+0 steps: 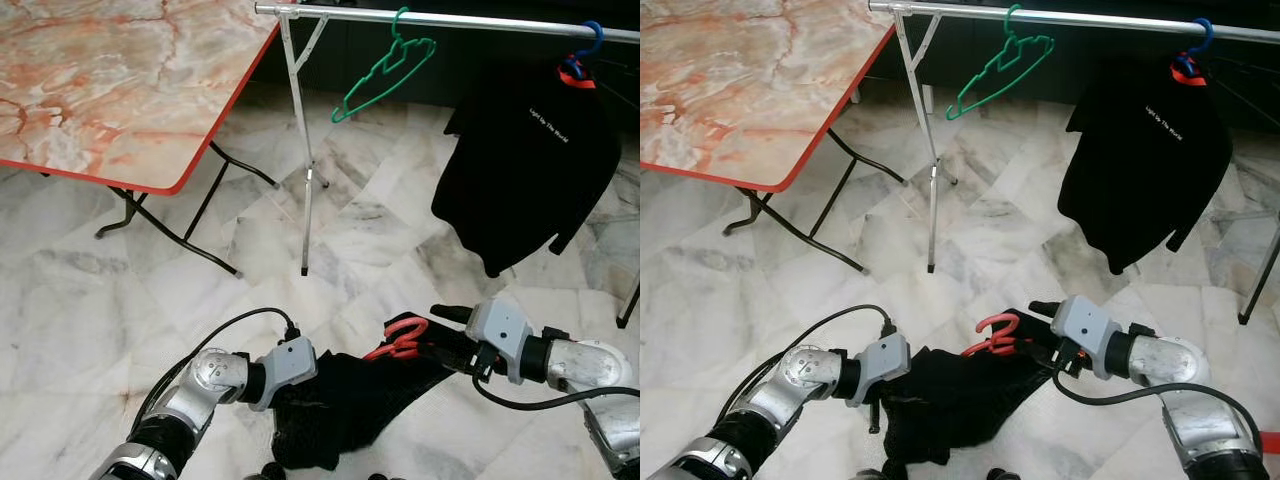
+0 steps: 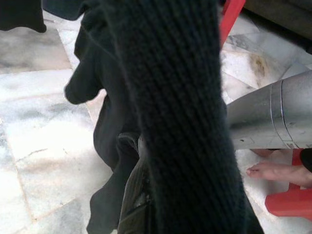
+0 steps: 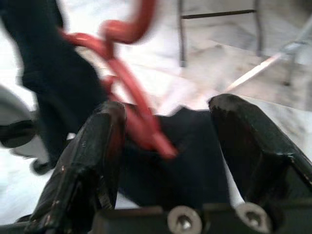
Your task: Hang hanger
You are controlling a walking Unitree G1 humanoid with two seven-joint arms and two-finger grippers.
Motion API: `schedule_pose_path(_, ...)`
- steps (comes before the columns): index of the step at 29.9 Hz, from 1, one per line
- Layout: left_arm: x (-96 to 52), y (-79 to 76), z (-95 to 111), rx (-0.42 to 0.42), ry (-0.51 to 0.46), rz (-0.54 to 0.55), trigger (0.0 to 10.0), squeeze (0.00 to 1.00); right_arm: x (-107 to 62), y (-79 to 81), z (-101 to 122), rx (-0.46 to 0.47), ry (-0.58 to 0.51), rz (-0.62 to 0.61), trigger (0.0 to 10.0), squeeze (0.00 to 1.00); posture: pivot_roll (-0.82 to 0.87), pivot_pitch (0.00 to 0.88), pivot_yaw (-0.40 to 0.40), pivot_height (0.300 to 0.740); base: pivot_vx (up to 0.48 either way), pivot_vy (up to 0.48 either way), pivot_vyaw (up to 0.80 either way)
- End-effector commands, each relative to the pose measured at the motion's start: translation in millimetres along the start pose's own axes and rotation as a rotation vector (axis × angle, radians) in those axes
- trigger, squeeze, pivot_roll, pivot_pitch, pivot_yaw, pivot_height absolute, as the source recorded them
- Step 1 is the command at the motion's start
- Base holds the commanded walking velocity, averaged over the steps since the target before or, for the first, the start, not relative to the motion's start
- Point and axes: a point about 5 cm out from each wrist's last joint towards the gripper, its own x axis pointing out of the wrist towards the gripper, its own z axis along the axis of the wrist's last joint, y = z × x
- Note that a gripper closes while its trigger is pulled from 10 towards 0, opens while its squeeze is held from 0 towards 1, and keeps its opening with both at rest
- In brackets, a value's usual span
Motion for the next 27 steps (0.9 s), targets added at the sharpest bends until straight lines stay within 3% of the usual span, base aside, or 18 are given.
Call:
schedule_pose_path(1,0.7,-3.2,0.3,0.002,-0.021,-0.006,0.0,0.0,1.9,8.3,-0.2,0.023,-0.007,0.091,10.0,0.0,-0.07,0.258,0.02,0.74,0.0,0.0,0.0)
schedule_pose_path(6,1.0,-3.3,0.3,-0.001,-0.022,-0.005,0.0,0.0,1.2,13.3,0.5,0.032,-0.006,0.179,10.0,0.0,-0.07,0.261,0.02,0.74,0.0,0.0,0.0)
schedule_pose_path(12,1.8,-3.8,1.1,-0.003,-0.027,-0.009,0.0,0.0,6.0,-3.0,-0.3,-0.091,0.061,0.102,10.0,0.0,-0.07,0.265,0.022,0.74,0.0,0.0,0.0)
schedule_pose_path(16,1.4,-4.1,0.3,-0.004,-0.024,-0.012,0.0,0.0,5.1,-11.6,4.5,-0.102,0.066,0.101,10.0,0.0,-0.07,0.267,0.022,0.74,0.0,0.0,0.0)
schedule_pose_path(27,1.6,-4.6,0.8,-0.006,-0.028,-0.013,0.0,0.0,10.5,-12.3,0.6,-0.171,0.129,0.164,10.0,0.0,-0.07,0.271,0.022,0.74,0.0,0.0,0.0)
